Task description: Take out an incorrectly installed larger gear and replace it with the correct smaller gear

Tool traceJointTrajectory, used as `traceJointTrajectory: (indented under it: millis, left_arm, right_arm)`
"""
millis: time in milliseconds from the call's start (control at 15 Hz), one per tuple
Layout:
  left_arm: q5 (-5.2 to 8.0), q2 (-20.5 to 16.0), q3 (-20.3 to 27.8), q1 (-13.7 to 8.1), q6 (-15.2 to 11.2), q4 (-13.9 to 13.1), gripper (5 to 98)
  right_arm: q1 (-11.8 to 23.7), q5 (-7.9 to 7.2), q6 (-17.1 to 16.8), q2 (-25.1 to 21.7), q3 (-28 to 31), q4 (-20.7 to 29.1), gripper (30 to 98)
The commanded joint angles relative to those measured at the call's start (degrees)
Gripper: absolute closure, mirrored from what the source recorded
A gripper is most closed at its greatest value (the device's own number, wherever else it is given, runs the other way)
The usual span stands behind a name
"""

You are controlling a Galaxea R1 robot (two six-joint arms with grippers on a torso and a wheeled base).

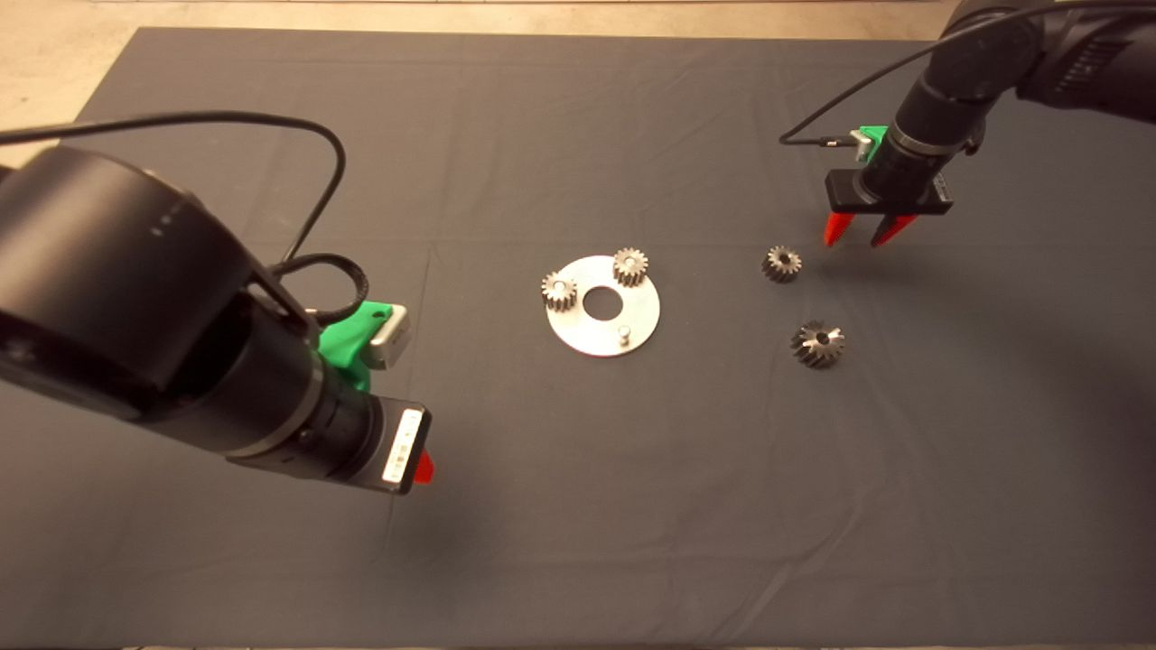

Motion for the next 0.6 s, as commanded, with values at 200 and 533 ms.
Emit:
traceJointTrajectory:
  millis: [200, 533]
  left_arm:
    - [6.90, 0.87, -0.79, -0.32, -0.09, 0.63, 44.4]
    - [6.90, 0.87, -0.87, 0.46, 0.00, 1.25, 44.4]
  right_arm:
    - [-2.11, -7.35, -0.26, 5.43, -1.74, -9.10, 80.6]
    - [-3.68, -7.18, 0.35, 7.09, -1.57, -11.70, 80.6]
